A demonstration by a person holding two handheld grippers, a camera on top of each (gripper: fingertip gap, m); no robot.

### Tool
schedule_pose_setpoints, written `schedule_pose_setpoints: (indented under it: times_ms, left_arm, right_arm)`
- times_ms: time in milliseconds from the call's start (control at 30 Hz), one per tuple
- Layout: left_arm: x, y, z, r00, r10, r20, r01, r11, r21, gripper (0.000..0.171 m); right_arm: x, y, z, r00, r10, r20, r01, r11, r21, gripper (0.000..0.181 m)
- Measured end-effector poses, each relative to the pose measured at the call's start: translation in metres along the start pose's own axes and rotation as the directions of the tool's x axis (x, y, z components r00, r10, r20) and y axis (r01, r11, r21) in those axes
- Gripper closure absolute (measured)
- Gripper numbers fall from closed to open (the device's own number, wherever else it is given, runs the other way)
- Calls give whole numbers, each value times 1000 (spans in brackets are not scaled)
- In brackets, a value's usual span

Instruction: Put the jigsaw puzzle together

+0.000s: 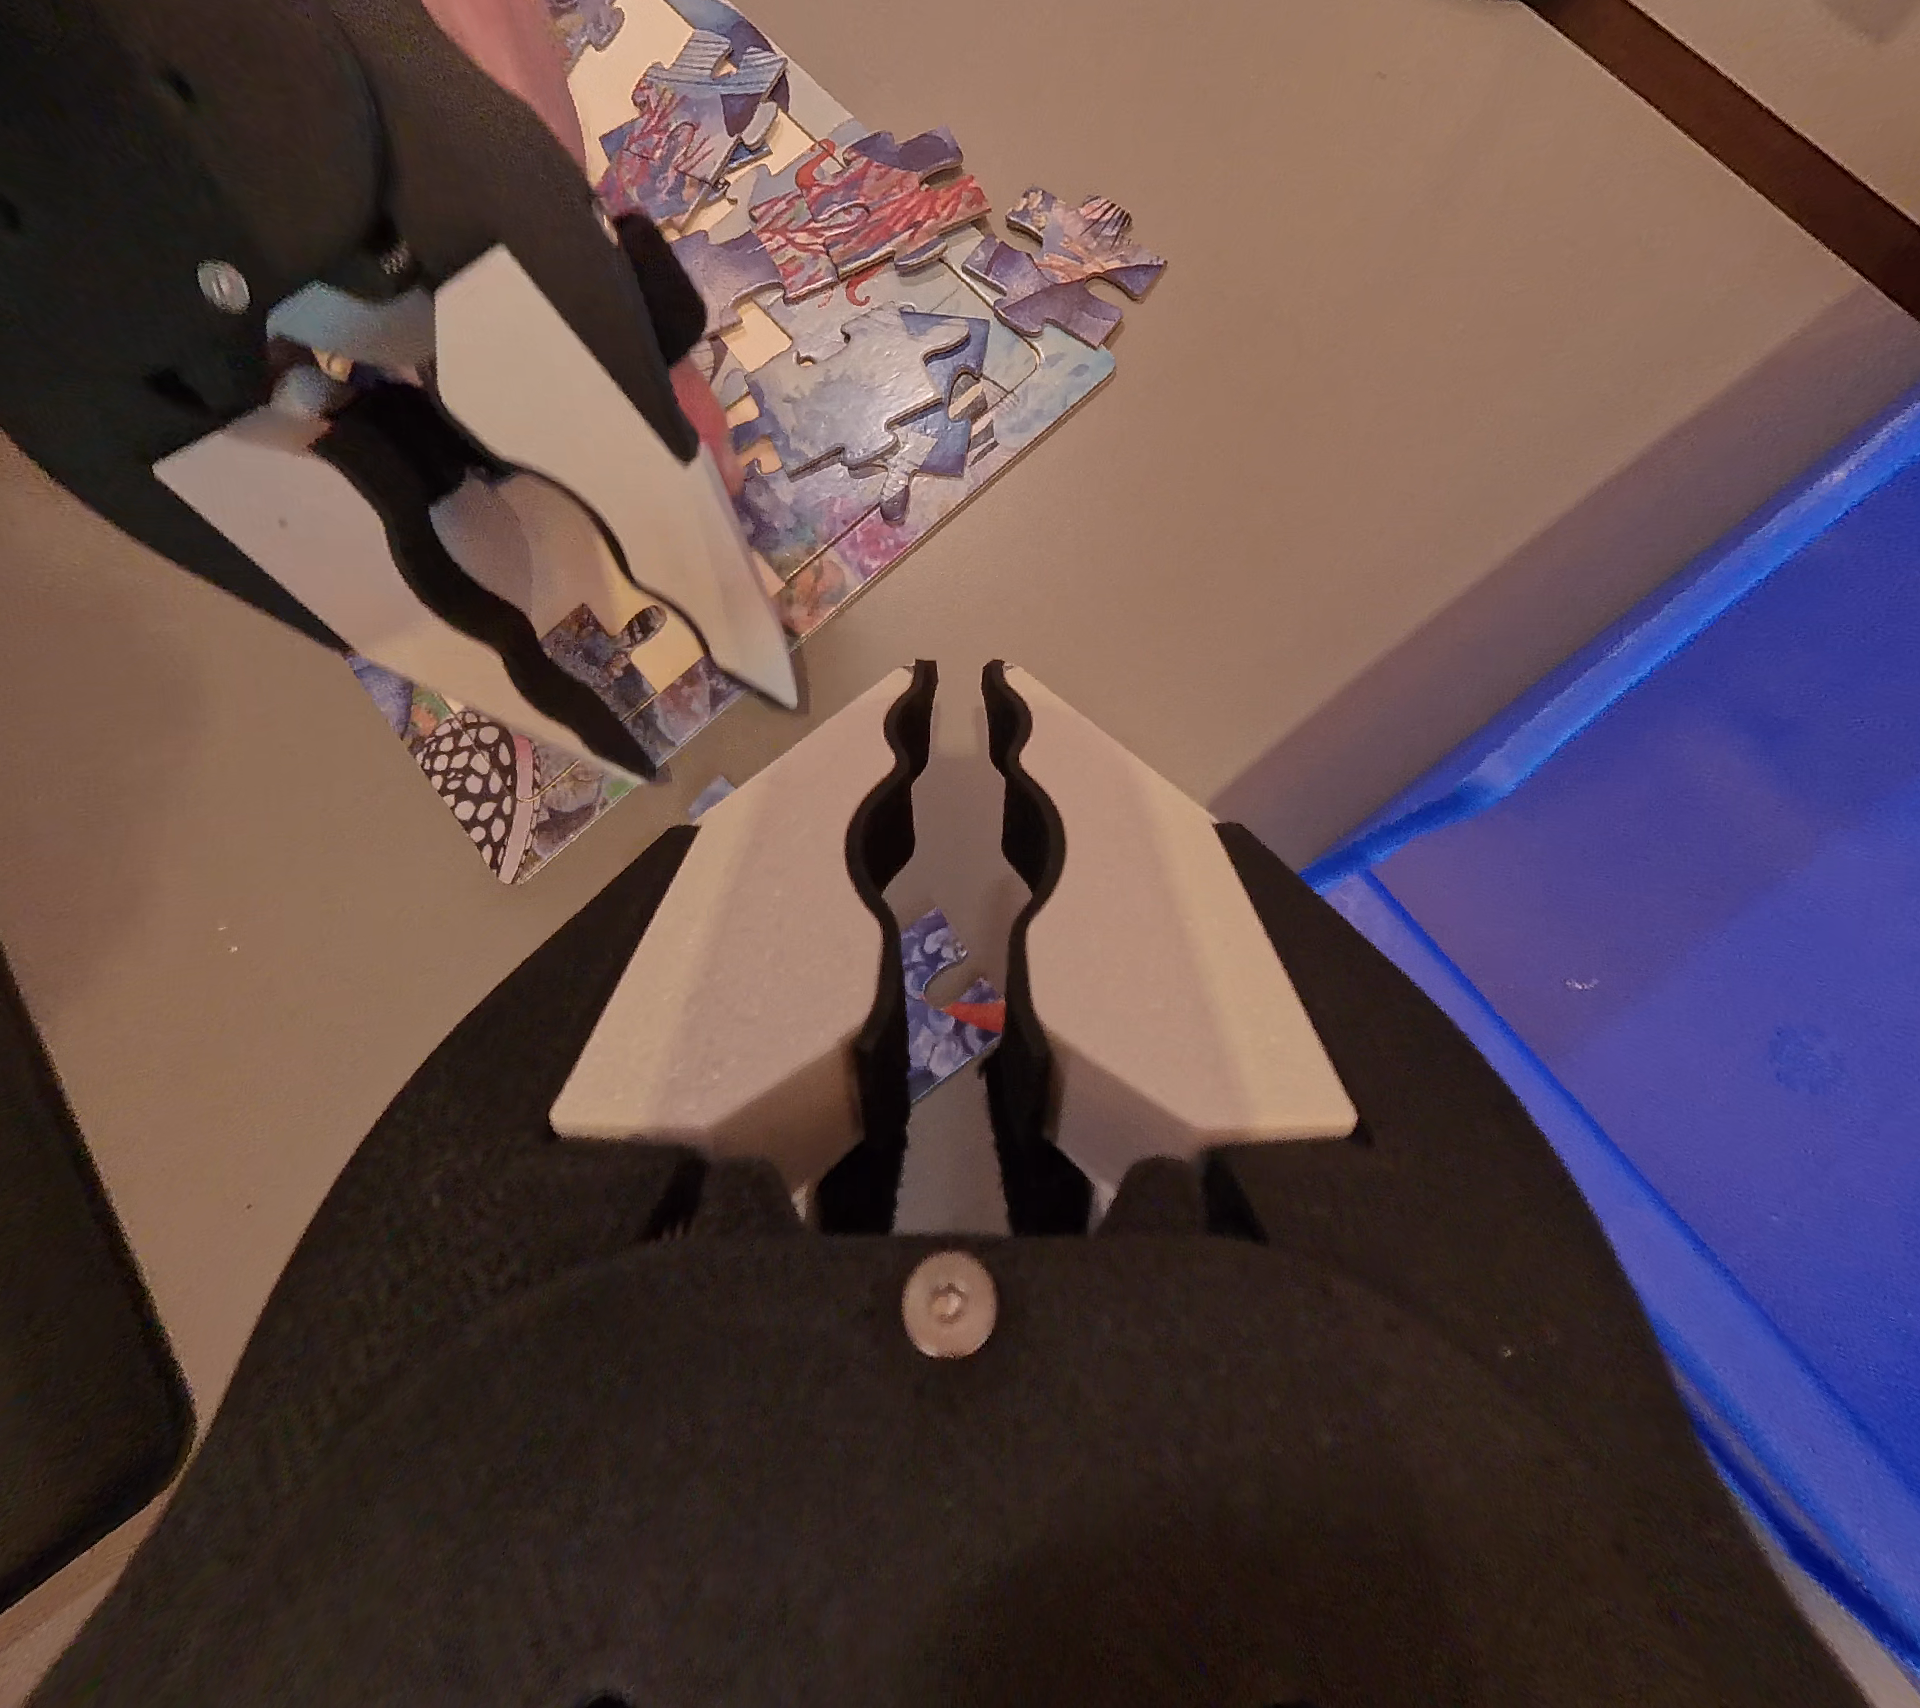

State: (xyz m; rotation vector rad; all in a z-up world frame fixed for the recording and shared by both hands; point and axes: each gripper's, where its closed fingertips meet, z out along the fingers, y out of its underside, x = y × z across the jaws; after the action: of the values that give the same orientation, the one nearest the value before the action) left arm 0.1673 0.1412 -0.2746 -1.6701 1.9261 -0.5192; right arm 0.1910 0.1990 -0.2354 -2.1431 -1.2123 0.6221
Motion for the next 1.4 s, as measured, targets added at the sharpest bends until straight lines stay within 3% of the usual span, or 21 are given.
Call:
schedule_pose_setpoints:
  times_ms: [367,667,1000,1400]
  left_arm:
    - [-32,67,-52,988,-102,120,112,990,-82,121]
    - [-45,98,-71,972,-142,186,162,982,-98,117]
    - [-57,81,-53,978,-115,172,126,991,-53,108]
    - [-57,77,-35,987,-139,77,143,988,-51,126]
  right_arm:
    - [1,4,-1,1000,5,-2,-5,1000,-15,172]
    - [2,6,0,1000,4,-2,-4,1000,-23,172]
    - [0,7,5,1000,1,7,-1,999,-32,172]
    - [0,8,6,1000,4,15,-4,1000,-31,172]
